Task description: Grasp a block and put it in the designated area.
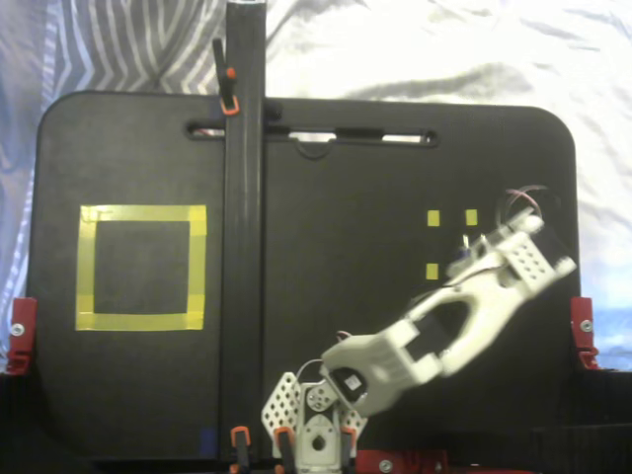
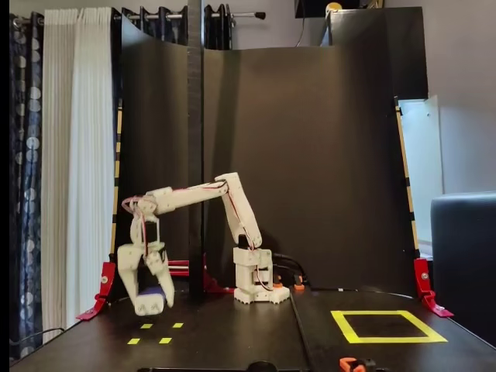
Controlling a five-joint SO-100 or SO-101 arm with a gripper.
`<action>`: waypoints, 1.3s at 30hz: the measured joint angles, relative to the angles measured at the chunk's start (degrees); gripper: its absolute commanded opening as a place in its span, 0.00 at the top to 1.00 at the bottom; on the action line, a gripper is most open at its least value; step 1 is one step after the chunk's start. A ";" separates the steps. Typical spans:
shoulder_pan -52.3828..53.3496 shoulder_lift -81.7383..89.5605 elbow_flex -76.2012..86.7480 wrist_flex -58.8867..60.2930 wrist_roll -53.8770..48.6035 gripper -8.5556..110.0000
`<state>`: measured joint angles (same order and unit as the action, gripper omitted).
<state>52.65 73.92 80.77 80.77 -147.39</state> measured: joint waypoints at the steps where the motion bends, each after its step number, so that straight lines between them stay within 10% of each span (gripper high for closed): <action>1: -0.26 1.05 0.00 0.88 0.35 0.78; 17: -5.89 6.59 0.00 5.27 7.65 0.78; 39: -32.96 7.38 6.77 -6.42 42.80 0.78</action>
<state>19.69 81.30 87.54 74.36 -104.59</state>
